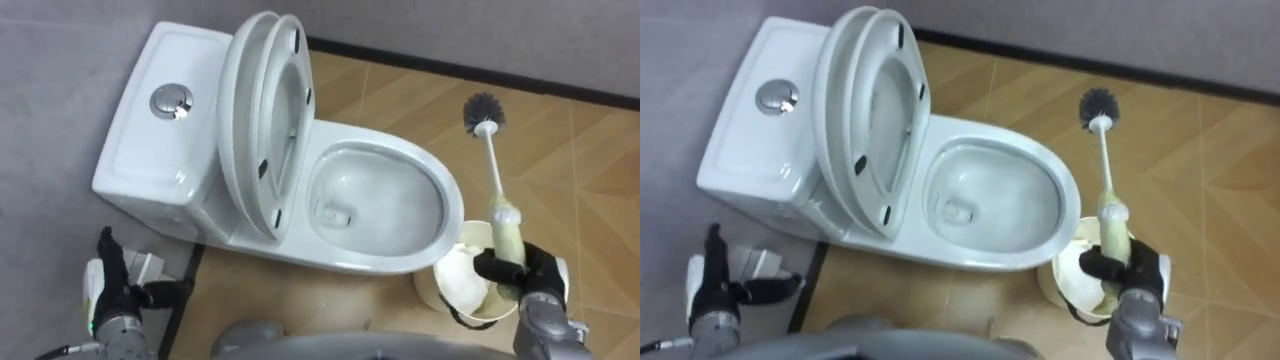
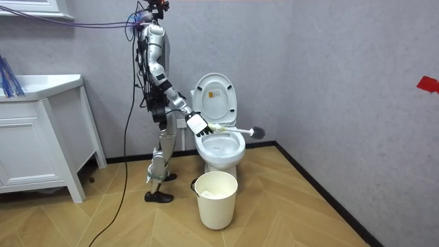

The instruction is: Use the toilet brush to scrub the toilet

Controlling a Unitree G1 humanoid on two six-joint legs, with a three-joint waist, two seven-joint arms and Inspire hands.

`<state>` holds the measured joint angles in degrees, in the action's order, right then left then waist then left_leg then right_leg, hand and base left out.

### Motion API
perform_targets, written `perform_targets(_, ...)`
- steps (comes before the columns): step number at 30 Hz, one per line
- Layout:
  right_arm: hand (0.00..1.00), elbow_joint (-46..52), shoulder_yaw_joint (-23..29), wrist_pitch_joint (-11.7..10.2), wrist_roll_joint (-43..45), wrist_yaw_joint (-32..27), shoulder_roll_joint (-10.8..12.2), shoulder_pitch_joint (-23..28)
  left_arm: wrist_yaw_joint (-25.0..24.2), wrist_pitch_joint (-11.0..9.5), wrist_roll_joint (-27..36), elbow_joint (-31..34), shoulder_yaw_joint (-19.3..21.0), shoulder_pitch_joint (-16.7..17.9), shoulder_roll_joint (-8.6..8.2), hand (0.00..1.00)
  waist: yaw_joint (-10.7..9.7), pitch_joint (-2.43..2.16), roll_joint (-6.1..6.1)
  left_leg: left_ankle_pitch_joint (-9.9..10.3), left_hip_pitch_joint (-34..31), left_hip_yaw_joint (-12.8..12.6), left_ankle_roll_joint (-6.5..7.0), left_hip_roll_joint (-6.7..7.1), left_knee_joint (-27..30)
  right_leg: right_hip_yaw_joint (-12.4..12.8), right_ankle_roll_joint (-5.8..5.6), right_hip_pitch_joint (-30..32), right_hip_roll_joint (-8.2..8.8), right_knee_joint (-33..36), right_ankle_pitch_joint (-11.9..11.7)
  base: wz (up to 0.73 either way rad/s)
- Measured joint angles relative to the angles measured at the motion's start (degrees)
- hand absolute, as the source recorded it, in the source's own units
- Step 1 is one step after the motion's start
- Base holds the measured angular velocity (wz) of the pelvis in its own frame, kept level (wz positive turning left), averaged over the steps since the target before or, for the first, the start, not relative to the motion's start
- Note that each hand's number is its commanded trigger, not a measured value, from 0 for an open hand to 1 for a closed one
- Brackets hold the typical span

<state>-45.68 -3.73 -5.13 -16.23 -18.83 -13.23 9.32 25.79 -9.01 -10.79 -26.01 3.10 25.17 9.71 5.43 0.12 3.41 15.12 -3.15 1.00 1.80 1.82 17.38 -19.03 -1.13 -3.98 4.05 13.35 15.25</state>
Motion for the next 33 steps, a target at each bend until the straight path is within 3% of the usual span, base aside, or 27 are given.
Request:
perform_targets(6,1.0,-0.7,0.0,-1.1,2.1,0.8,0.9,1.2,5.3,-1.2,-5.4,10.0,0.4,1.4,-0.21,0.0,1.2,0.26,1.12,0.0,1.9,1.4,-0.01,0.18,0.0,-0.1,-0.24,-3.0,-0.16,-2.0,-0.1,0.14)
perform_targets(12,1.0,-1.8,0.0,-1.3,4.6,3.1,2.4,1.2,7.7,-3.7,-8.5,16.0,0.5,1.1,-0.24,0.0,1.3,0.33,1.36,0.0,1.7,2.4,-0.01,0.76,0.1,0.3,-0.24,-3.4,-0.25,-2.7,-0.1,0.06)
perform_targets(15,1.0,-4.3,0.0,-1.8,5.1,4.8,2.4,0.9,8.4,-5.0,-10.5,16.4,0.4,0.3,-0.21,0.0,1.3,0.3,1.35,0.0,1.7,2.4,0.0,0.84,0.2,0.3,-0.25,-3.4,-0.16,-2.7,-0.2,0.0)
perform_targets(22,1.0,-11.9,0.6,-2.4,9.0,7.2,2.3,0.7,10.1,-5.3,-20.3,17.8,0.6,-1.0,0.11,0.0,1.2,0.15,1.12,0.0,1.7,2.4,0.01,0.87,0.6,0.3,-0.28,-3.5,-0.17,-2.7,-0.4,0.0)
perform_targets(27,1.0,-12.2,0.6,-2.4,13.3,10.5,1.8,0.8,9.9,-5.5,-25.2,18.5,-0.5,-2.3,0.12,0.0,1.0,-0.18,0.37,0.0,0.8,1.9,0.04,0.76,1.3,0.4,-0.16,-2.9,-0.2,-2.5,-0.4,-0.01)
perform_targets(30,1.0,-12.2,0.6,-2.4,16.1,11.9,1.7,0.5,9.3,-5.6,-25.7,17.5,-2.6,-2.6,0.64,0.0,0.7,-0.29,0.24,-0.1,0.9,1.7,0.13,0.79,1.3,0.9,-0.16,-2.8,-0.15,-2.4,-0.5,-0.02)
perform_targets(33,1.0,-12.1,0.6,-2.4,19.3,13.5,1.6,-0.6,5.7,-5.2,-26.7,14.4,-4.6,-2.7,1.47,0.0,0.5,-0.27,0.27,-0.1,1.1,1.5,0.19,0.78,1.3,1.4,-0.19,-2.7,-0.13,-2.2,-0.5,-0.05)
